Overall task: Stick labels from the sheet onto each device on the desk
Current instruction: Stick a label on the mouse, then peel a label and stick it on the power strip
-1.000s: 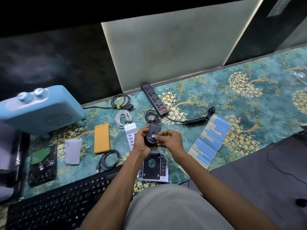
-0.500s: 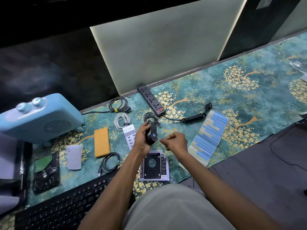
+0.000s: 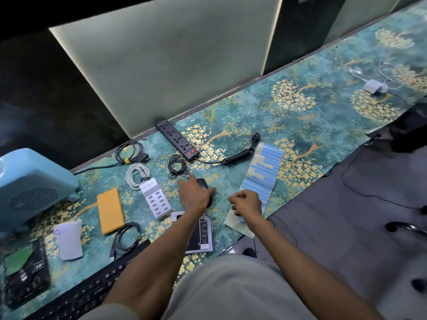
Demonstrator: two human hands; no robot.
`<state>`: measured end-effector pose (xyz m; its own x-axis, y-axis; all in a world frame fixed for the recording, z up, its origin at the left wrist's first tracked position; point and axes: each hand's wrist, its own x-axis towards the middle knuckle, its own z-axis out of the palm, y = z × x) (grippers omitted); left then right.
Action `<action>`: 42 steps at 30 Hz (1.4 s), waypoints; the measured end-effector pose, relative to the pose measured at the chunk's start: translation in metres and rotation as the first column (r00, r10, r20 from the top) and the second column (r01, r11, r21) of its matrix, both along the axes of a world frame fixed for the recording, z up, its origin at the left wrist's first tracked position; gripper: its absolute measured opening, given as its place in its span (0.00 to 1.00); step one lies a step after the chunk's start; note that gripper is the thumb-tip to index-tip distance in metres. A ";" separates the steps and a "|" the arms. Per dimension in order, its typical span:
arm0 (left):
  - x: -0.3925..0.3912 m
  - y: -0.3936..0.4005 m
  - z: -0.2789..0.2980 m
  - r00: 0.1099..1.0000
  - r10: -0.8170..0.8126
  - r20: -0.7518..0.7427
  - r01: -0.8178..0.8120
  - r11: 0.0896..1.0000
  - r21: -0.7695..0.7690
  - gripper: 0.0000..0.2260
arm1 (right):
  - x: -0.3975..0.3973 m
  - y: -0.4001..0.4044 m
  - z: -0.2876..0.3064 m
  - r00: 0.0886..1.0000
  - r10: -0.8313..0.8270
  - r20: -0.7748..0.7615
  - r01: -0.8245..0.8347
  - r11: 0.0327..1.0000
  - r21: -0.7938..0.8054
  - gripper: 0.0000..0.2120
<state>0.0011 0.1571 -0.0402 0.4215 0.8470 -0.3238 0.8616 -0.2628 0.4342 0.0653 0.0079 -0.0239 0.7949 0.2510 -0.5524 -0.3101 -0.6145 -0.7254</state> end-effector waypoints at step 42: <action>0.025 -0.064 0.019 0.995 0.095 0.036 -0.019 0.516 -0.856 0.04 | -0.057 -0.055 0.007 0.941 -0.113 0.319 0.200 0.946 -0.255 0.14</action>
